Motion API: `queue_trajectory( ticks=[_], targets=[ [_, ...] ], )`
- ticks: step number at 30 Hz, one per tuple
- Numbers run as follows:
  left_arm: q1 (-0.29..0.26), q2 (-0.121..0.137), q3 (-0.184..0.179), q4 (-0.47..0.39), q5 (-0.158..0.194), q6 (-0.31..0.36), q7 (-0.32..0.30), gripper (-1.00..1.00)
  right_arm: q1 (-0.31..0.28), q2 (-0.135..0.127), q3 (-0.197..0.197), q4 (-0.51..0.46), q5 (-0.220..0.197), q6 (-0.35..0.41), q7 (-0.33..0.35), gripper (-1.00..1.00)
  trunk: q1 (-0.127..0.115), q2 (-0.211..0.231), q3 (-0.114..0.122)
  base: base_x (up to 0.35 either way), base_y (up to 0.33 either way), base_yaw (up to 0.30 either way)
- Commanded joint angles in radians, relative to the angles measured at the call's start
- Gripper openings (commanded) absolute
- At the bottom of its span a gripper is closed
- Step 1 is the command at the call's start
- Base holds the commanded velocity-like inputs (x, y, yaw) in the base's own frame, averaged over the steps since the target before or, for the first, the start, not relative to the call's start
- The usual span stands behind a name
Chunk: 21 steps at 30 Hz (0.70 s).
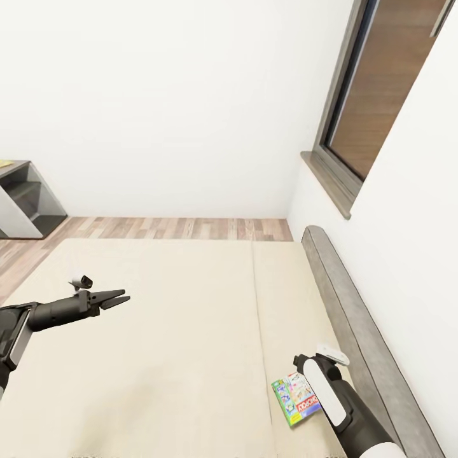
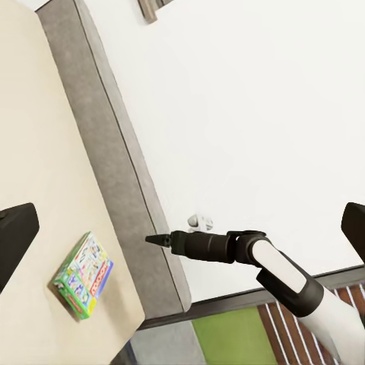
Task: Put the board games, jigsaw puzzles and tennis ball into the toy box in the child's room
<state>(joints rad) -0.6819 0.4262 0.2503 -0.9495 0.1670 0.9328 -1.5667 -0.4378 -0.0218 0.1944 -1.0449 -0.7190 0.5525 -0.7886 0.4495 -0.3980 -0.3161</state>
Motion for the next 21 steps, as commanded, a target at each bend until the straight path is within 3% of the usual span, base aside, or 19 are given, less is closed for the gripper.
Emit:
queue_trajectory(
  ticks=[1,21],
  targets=[
    [-0.001,0.000,0.000,-0.001,0.000,0.011,-0.004,1.00,-0.001,-0.001,0.004,-0.001,-0.007,0.003,-0.008,1.00,0.001,-0.002,-0.003,0.000,0.000,0.000],
    [-0.001,-0.001,-0.014,-0.001,-0.001,0.011,-0.004,1.00,-0.001,-0.003,0.003,-0.001,-0.008,0.001,-0.008,1.00,0.001,-0.002,-0.036,0.000,0.000,0.000]
  ],
)
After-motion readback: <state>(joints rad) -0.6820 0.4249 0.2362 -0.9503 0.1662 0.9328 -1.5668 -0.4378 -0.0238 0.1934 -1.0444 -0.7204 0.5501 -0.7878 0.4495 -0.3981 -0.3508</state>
